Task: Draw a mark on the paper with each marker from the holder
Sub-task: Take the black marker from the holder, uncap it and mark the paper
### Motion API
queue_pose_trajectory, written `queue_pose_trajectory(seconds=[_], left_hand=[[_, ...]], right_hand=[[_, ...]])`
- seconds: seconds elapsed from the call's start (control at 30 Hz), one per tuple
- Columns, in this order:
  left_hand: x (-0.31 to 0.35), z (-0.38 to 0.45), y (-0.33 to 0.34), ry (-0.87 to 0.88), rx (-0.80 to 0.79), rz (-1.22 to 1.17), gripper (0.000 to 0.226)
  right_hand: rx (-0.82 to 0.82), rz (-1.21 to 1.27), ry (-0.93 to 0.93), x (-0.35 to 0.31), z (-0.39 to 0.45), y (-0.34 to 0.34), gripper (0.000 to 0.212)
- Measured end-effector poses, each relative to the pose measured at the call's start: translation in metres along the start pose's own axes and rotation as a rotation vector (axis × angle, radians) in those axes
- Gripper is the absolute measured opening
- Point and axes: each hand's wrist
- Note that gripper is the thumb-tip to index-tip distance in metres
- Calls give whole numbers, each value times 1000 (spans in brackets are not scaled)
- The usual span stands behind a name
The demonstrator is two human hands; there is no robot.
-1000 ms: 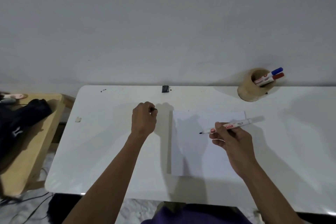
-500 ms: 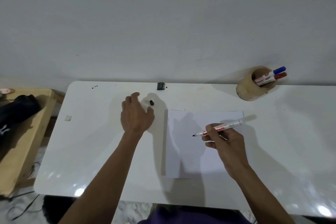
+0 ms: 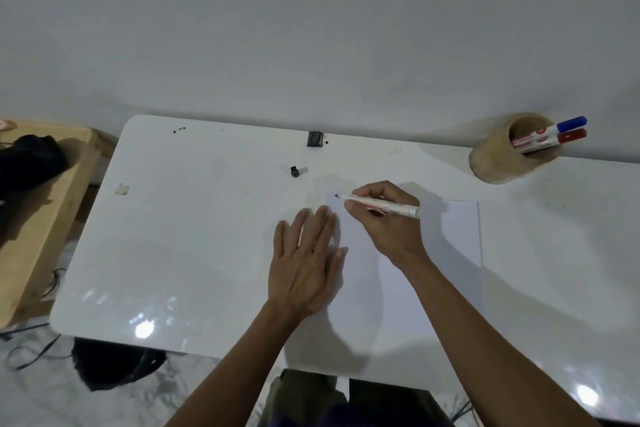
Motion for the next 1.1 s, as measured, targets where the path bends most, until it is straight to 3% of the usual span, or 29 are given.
queue_pose_trajectory(seconds=[1.1], left_hand=[[-3,-1,7,23,90,7,59]], right_hand=[[12,-233,-81,25,27,18,21]])
Point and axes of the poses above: each hand's wrist, its own z-axis towards the middle knuckle, its own y-axis out of the palm, x = y × z, and after that the axes turned 3 degrees about x, right-handed
